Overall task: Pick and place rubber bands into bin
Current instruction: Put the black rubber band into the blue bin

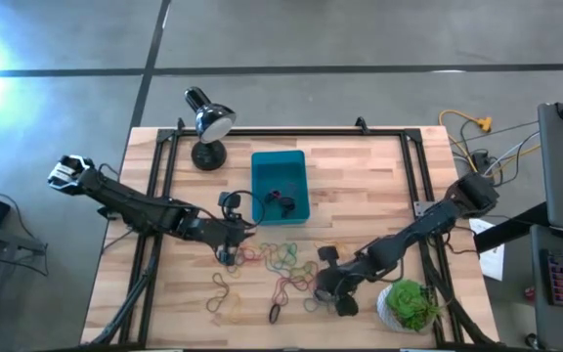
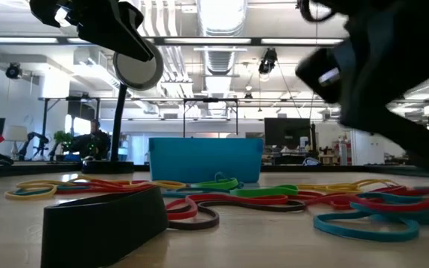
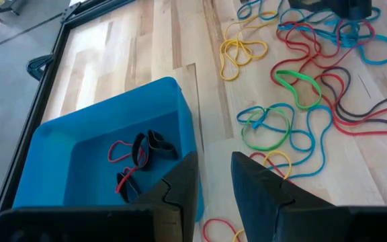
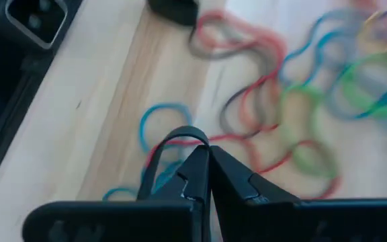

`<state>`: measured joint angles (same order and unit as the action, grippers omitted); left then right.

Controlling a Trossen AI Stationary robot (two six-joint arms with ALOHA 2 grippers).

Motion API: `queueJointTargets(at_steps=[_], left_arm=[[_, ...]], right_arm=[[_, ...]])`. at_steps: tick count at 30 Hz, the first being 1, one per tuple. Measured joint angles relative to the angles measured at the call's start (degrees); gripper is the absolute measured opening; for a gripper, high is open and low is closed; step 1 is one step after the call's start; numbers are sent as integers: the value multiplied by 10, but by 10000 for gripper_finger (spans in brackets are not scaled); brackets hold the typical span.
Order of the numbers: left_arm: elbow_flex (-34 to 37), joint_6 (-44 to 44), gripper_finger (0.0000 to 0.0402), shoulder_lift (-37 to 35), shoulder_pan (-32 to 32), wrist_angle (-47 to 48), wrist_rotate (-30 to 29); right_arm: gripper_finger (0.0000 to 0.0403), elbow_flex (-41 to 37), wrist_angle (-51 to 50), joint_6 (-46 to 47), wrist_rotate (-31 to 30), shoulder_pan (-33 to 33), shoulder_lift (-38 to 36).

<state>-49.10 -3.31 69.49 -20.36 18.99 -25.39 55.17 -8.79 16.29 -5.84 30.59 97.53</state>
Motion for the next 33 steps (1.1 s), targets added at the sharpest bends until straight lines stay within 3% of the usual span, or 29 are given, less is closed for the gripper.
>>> queueJointTargets(at_steps=[8, 16, 24, 28, 31, 33], left_arm=[[0, 0, 75, 0, 0, 0, 0], [0, 0, 75, 0, 0, 0, 0], [17, 0, 75, 0, 0, -4, 0], [32, 4, 75, 0, 0, -7, 0], [36, 15, 75, 0, 0, -7, 0], [36, 15, 75, 0, 0, -9, 0]], right_arm=[[8, 18, 2, -96, -136, -3, -66], [8, 25, 4, -114, -387, -25, -120], [8, 25, -2, -113, -320, -66, -132], [8, 25, -62, -59, -358, -74, -132], [8, 25, -70, -80, -232, -81, -131], [8, 25, -69, -78, -232, -79, -127]])
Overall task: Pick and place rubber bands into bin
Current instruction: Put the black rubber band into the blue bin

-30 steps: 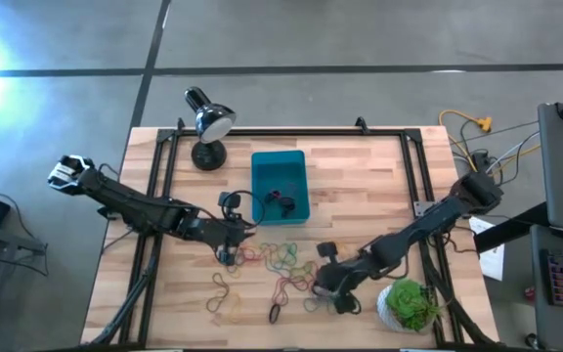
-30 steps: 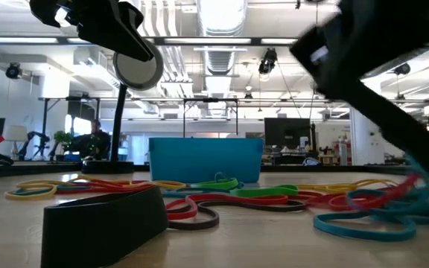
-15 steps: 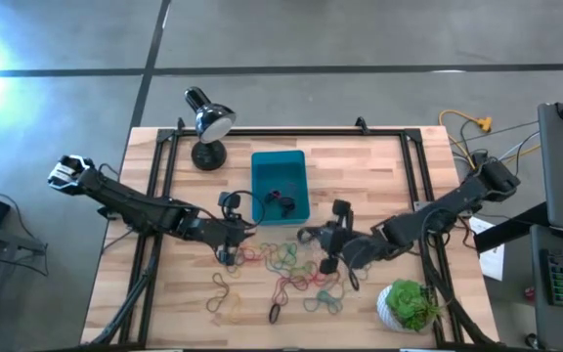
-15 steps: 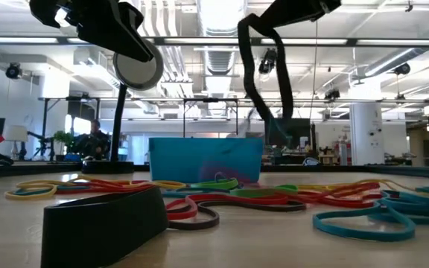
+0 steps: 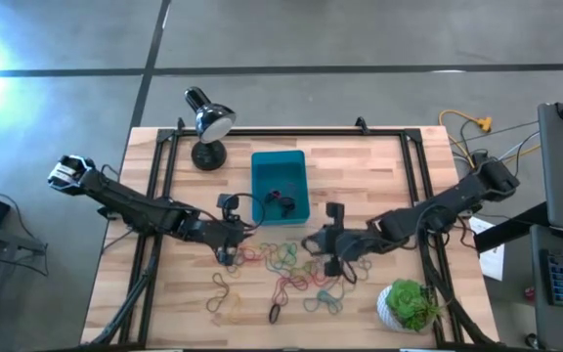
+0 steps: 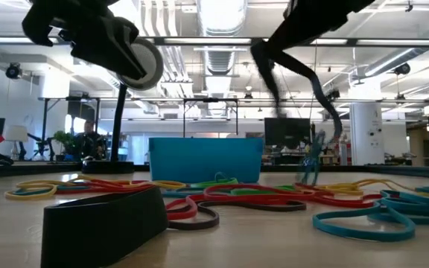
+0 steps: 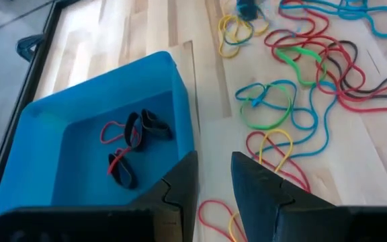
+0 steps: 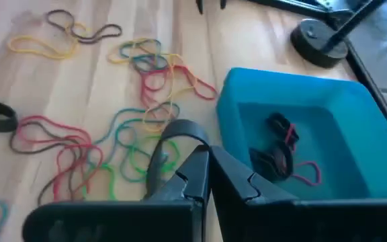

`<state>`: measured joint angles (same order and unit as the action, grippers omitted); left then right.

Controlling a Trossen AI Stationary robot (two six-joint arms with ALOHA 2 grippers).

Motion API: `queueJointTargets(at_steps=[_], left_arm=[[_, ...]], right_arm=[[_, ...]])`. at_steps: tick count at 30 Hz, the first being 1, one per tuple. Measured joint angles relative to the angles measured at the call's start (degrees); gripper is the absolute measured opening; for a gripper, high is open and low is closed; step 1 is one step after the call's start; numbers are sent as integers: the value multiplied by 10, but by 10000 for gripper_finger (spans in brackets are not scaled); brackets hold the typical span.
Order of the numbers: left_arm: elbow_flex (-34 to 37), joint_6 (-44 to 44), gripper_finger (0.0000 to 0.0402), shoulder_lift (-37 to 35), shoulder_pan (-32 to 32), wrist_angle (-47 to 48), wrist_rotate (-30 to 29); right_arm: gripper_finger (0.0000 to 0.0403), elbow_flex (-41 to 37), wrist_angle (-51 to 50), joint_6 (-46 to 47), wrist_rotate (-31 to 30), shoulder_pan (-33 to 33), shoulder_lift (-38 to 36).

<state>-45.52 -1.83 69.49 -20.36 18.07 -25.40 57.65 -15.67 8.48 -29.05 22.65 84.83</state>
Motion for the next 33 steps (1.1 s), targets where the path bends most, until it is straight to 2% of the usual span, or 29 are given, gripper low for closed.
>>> queueJointTargets(at_steps=[2, 4, 5, 8, 10, 16, 20, 25, 28, 33], left_arm=[[0, 0, 75, 0, 0, -8, 0], [0, 0, 75, -1, 0, -15, 0], [0, 0, 75, -2, 0, -15, 0], [0, 0, 75, -2, 0, -15, 0], [0, -1, 75, -2, 0, -16, 0], [-1, -5, 75, -3, 0, -29, 0], [-1, -5, 75, -3, 0, -26, 0], [-5, -6, 75, -2, 0, -28, 0], [-5, -6, 75, -2, 0, -33, 0], [-5, -6, 75, -2, 0, -40, 0]], right_arm=[[8, 0, -33, 44, -70, 1, 0], [8, 0, -69, 82, -99, -5, -3], [8, 0, -72, 84, -82, -7, -3], [8, 0, -20, 14, 56, -3, -1], [8, 0, 4, -3, 81, 6, 1], [8, 1, -70, 54, 44, -1, 1], [8, 1, -143, 139, 23, -10, 5], [8, -1, -243, 251, -45, -26, 6], [8, -6, -282, 295, -39, -42, 6], [9, -10, -272, 283, -23, -45, 6]])
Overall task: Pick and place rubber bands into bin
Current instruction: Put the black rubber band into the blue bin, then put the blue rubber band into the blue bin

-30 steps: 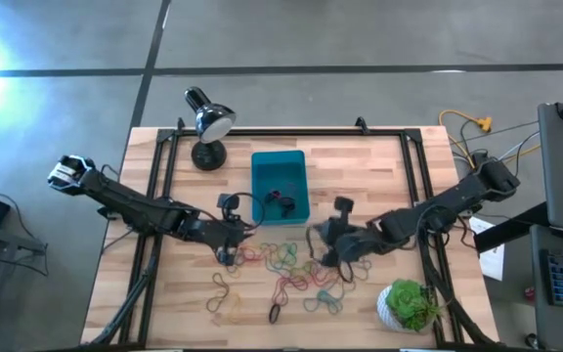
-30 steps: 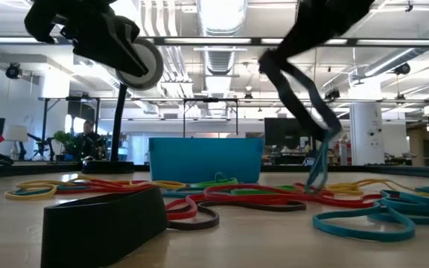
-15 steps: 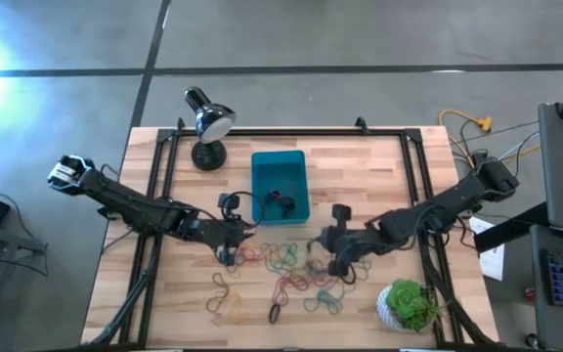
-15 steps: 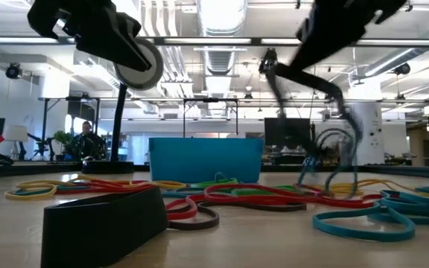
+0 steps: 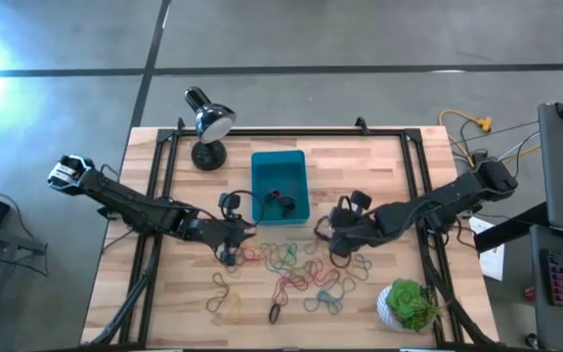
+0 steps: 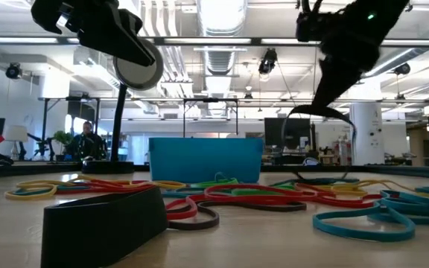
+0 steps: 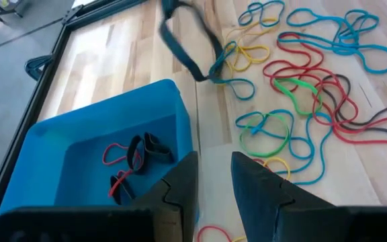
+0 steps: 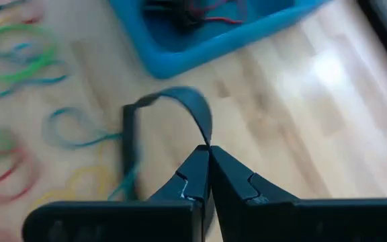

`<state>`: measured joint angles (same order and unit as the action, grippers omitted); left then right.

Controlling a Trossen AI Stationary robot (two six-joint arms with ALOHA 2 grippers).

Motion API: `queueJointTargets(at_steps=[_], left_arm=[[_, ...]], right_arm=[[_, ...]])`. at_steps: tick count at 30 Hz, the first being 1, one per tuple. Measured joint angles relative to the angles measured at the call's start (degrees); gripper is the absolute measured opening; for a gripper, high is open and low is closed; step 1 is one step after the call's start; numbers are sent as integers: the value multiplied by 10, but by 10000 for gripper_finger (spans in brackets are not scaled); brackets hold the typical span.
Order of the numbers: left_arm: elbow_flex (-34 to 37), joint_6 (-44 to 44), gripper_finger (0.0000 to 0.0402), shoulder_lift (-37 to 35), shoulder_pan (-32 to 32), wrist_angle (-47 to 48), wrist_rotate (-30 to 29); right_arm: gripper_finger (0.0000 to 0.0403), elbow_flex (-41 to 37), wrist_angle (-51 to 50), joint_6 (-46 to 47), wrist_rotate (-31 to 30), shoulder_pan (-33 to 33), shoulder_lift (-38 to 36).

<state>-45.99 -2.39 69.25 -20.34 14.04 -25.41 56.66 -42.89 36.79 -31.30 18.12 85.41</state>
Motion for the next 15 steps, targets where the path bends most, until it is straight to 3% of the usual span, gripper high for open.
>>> queueJointTargets(at_steps=[6, 15], left_arm=[[0, 0, 75, 0, 0, 0, 0], [2, 0, 75, 0, 0, 0, 0]], right_arm=[[20, -9, -3, -33, 21, -3, 0], [96, -37, 0, -27, 29, -14, 0]])
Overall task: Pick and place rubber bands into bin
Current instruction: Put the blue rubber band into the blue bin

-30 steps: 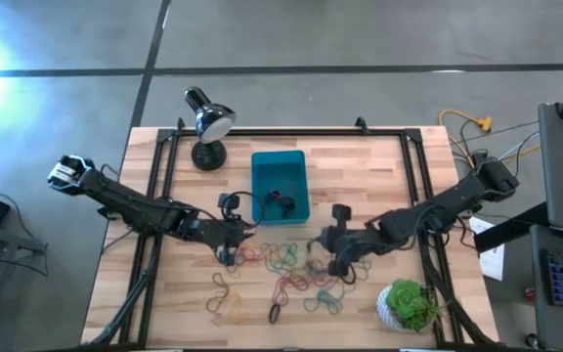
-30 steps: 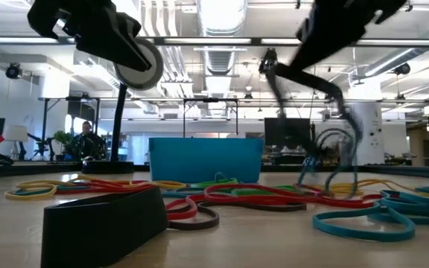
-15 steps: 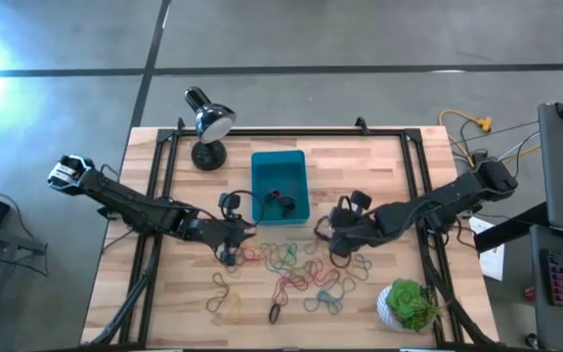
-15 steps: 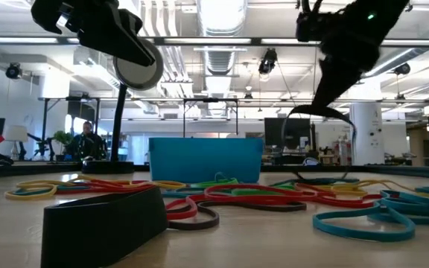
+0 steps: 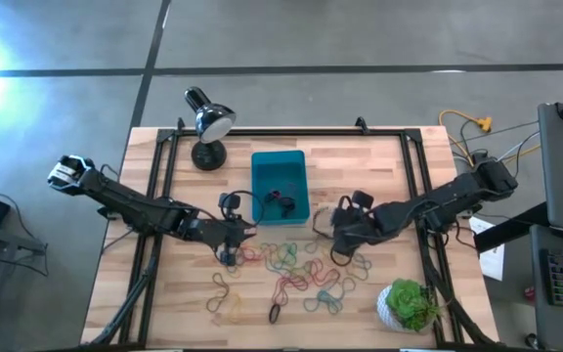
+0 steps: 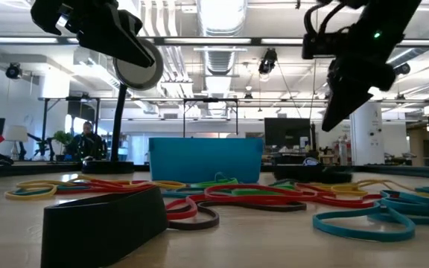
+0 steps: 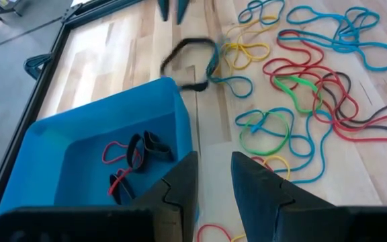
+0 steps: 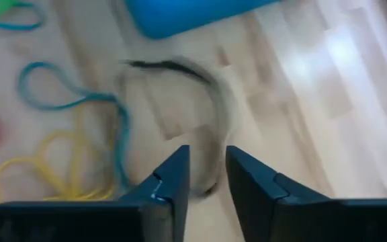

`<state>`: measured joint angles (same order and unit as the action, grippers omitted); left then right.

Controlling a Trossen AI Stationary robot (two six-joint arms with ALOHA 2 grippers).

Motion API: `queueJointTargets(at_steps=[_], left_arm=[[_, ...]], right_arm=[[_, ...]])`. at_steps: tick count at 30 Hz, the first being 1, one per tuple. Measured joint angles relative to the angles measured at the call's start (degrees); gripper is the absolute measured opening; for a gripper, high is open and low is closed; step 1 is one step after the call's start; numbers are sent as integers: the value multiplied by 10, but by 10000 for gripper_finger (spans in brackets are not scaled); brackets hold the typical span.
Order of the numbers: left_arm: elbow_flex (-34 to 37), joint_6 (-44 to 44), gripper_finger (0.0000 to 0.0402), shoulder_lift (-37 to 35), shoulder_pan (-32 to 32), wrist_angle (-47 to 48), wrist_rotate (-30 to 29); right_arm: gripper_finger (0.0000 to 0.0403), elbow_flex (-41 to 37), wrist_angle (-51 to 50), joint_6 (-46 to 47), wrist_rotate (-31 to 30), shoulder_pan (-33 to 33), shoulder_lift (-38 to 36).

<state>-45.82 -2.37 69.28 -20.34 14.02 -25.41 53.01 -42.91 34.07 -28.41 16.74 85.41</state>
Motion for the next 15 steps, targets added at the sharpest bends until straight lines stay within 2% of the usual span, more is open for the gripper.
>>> queueJointTargets(at_steps=[4, 7, 10, 15], left_arm=[[0, 0, 75, 0, 0, 0, 0], [1, 0, 75, 0, 0, 0, 0], [1, 0, 75, 0, 0, 0, 0], [1, 0, 75, 0, 0, 0, 0]], right_arm=[[118, 0, 3, -6, 4, 2, 0], [128, -3, 28, -42, 40, 5, 0], [132, -17, 65, -84, 76, 6, 0], [132, -49, 95, -101, 95, 4, 0]])
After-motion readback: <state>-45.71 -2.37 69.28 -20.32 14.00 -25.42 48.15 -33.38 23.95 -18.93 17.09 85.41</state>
